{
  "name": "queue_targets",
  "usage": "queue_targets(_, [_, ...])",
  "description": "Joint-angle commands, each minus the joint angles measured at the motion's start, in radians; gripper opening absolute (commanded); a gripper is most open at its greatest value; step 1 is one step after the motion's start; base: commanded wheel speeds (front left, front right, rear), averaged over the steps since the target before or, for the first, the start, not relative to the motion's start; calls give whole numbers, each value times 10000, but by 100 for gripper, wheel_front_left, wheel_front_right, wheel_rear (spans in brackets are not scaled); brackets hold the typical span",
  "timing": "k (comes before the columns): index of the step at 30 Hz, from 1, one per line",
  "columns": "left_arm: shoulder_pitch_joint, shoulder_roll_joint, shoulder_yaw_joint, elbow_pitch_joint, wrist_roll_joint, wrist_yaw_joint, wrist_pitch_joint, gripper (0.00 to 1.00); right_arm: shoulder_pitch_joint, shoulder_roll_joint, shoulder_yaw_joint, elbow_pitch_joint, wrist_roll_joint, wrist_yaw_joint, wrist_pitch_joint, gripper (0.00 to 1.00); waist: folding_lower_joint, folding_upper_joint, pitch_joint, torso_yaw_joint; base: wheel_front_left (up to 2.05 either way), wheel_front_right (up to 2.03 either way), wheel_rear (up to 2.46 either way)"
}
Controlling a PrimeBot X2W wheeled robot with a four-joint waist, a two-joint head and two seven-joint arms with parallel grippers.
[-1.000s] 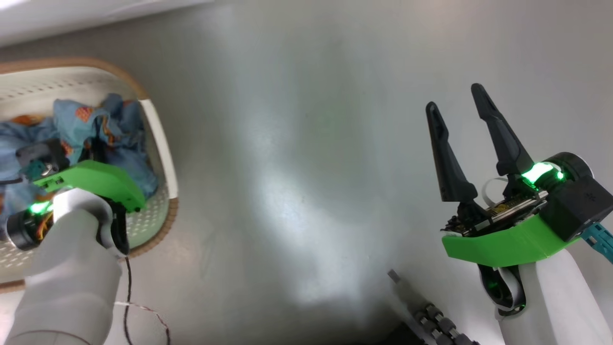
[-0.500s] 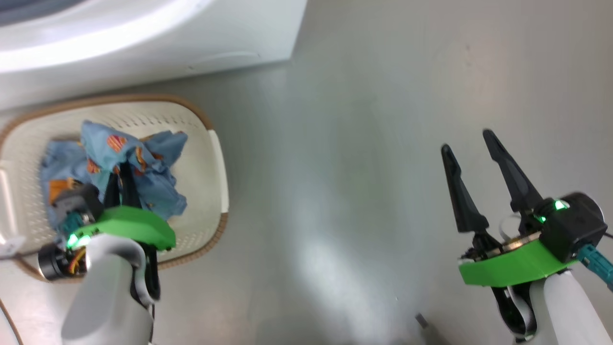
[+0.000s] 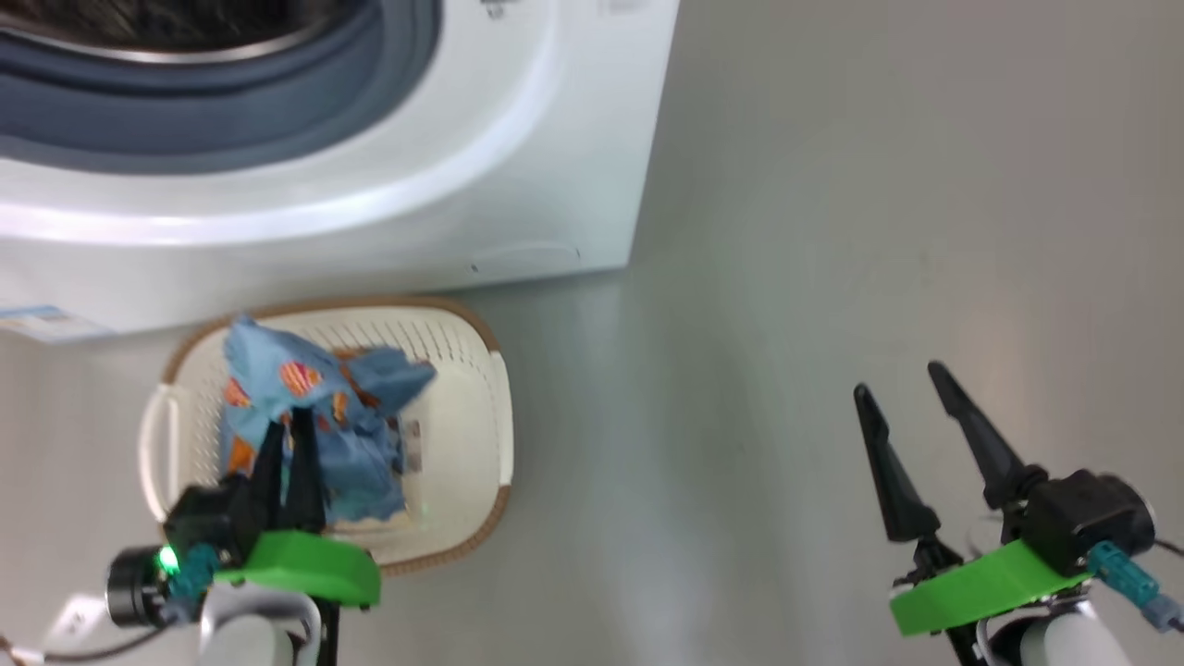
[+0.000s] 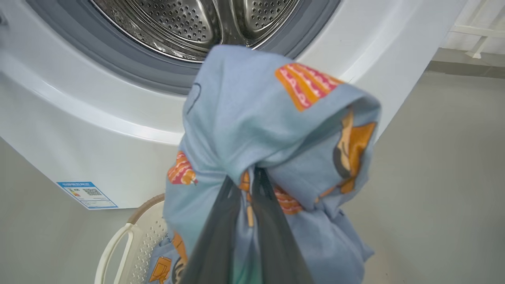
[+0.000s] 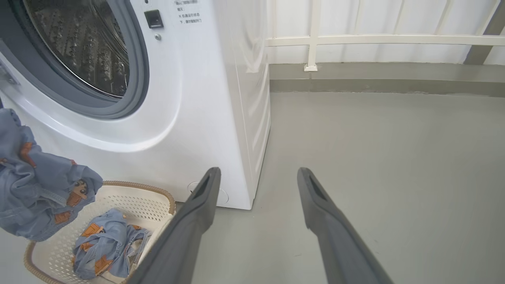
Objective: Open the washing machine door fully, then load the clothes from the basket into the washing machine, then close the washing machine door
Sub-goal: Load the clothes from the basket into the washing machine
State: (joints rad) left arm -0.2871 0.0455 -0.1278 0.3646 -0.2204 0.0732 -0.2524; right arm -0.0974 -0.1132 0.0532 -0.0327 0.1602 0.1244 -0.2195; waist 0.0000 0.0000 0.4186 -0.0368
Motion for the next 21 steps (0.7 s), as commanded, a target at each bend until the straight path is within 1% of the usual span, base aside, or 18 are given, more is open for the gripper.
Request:
queue_targets(1, [438,128,218,-568,241,-159,-93,0,321,53,233,-172,-93,63,60,100,0,0,-1439,447,0,0,0])
queue_targets(3, [595,126,162,-723,343,-237,-93,0,402,85,251,-158,-104,63,87,100,0,0,-1619,464,0,0,0])
queue_targets(4, [886,120,38,-1045,513,-351,-93,0,562,152,291,-179,-129,63,112,100,0,0,-1954,507,0,0,0])
queue_targets(6, [1163,116,-73,-1305,634,-438,-93,0,720,211,320,-186,-178,63,178,100,0,0,-2265,545,0,0,0])
queue_targets(11, [1769,102,-252,-1719,612,-602,-93,0,1060,325,352,-249,-287,63,353,100,0,0,-2938,636,0,0,0])
queue_targets(15, [2142,113,-362,-1939,652,-638,-93,0,1293,400,344,-392,-374,63,514,100,0,0,-3344,672,0,0,0])
queue_targets(21, [2598,227,-346,-2295,612,-529,24,0,1667,496,199,-636,-451,63,704,100,0,0,-3804,739,0,0,0])
